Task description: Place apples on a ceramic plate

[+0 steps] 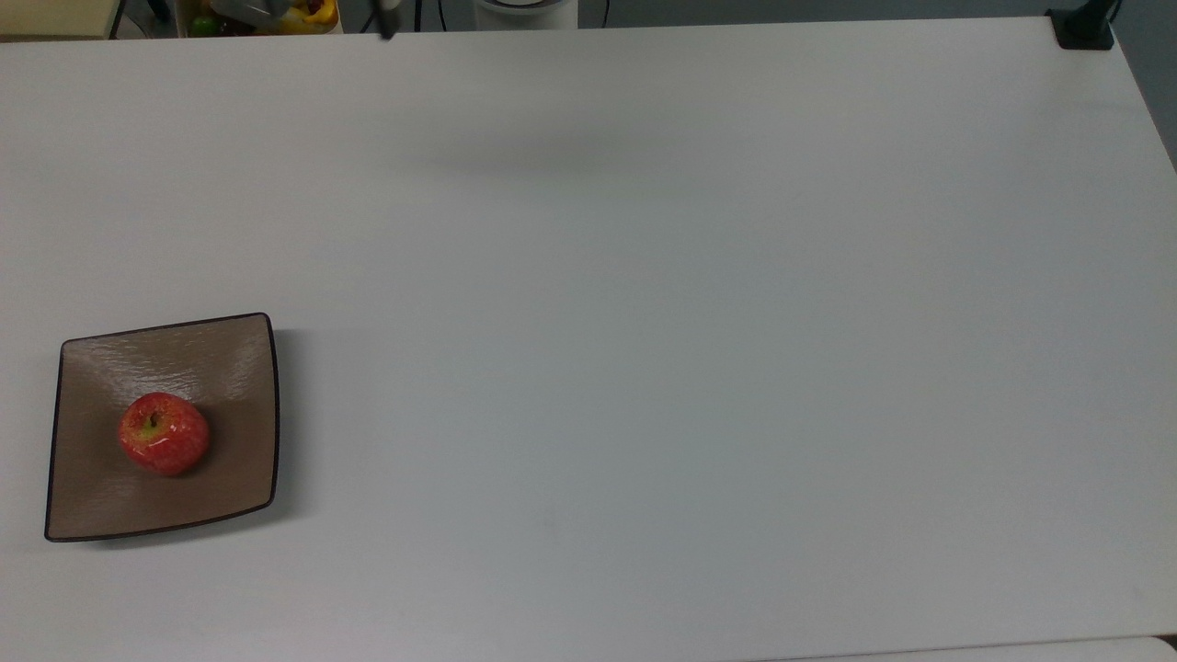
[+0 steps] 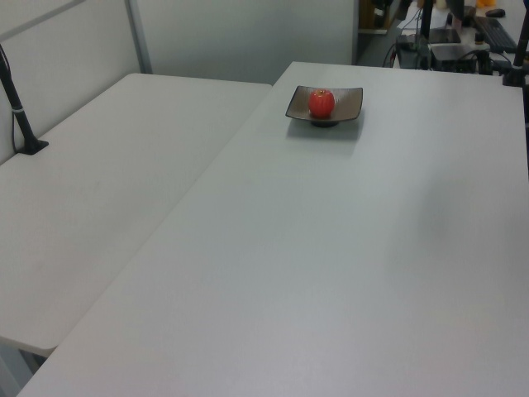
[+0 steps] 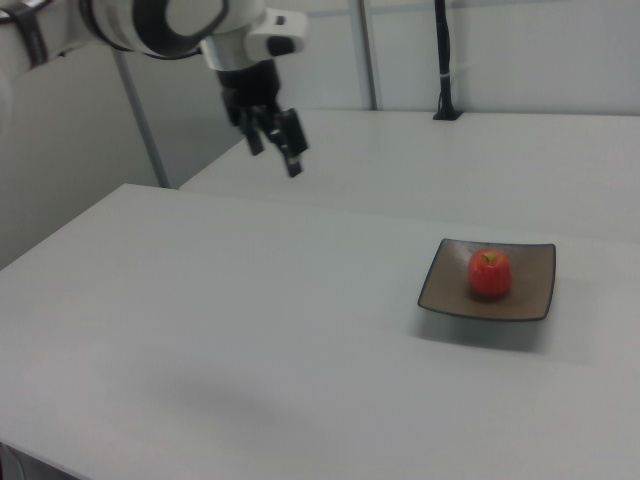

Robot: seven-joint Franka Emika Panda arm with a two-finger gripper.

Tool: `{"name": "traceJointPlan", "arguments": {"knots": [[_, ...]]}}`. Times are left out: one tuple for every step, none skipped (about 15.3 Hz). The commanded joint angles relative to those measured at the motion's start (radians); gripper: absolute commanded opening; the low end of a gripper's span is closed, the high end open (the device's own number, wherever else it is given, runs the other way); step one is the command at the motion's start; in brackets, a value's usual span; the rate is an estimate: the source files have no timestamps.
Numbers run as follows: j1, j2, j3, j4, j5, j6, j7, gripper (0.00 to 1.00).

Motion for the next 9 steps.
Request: {"name": "traceJointPlan", "arguments": {"knots": [[0.077,-0.076,-0.002,-0.088,0.012,-0.071,0.072,1.00],[0.104,-0.092,-0.002,-0.097,0.004,-0.080,0.074,1.00],[0.132,-0.106,-0.004,-0.124,0.003,-0.079,0.072,1.00],[0.150,-0.120,-0.002,-0.151,0.001,-0.070,0.065,1.00],[0.164,-0.120,0.004,-0.158,-0.001,-0.068,0.065,1.00],[0.164,-0.119,0.018,-0.160,-0.004,-0.068,0.060,1.00],[0.155,-0.114,0.042,-0.160,-0.010,-0.066,0.054,1.00],[0.135,-0.108,0.068,-0.159,-0.019,-0.063,0.028,1.00],[0.099,-0.102,0.103,-0.158,-0.024,-0.050,-0.007,1.00]]}}
